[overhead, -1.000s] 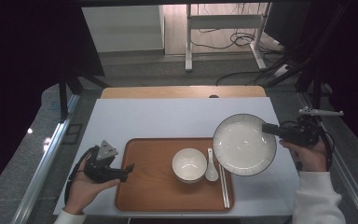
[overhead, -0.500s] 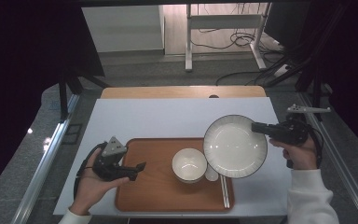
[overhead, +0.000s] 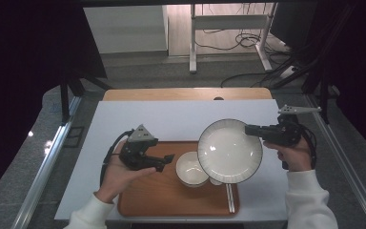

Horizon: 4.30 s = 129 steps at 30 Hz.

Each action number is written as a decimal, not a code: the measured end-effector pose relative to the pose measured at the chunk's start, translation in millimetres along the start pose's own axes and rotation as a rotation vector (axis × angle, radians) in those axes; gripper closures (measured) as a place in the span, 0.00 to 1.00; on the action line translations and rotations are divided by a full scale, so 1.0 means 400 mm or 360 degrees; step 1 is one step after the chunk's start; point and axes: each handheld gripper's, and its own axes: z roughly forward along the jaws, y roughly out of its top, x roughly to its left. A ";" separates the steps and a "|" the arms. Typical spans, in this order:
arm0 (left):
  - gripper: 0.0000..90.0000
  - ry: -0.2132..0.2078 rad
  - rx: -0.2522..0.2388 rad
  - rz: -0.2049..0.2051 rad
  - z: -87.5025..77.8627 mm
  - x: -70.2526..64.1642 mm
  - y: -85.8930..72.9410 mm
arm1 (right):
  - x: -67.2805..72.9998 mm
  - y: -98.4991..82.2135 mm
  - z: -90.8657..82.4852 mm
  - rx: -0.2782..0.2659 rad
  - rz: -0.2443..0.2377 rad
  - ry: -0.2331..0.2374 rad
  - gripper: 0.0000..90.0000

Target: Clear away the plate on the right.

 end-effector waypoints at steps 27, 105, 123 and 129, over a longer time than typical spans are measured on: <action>0.75 -0.0563 0.0034 -0.0284 0.199 0.024 0.079 | 0.067 0.024 0.043 0.0024 -0.0148 0.0089 0.93; 0.91 -0.0212 -0.0178 -0.0605 -0.170 0.316 -0.093 | 0.055 -0.011 0.017 0.0156 -0.0294 -0.0079 0.34; 0.90 -0.0195 -0.0088 -0.0688 -0.140 0.346 -0.215 | 0.056 -0.020 0.039 0.0258 -0.0346 -0.0098 0.33; 0.90 -0.0200 -0.0031 -0.0694 -0.117 0.349 -0.245 | 0.056 -0.023 0.046 0.0295 -0.0356 -0.0102 0.33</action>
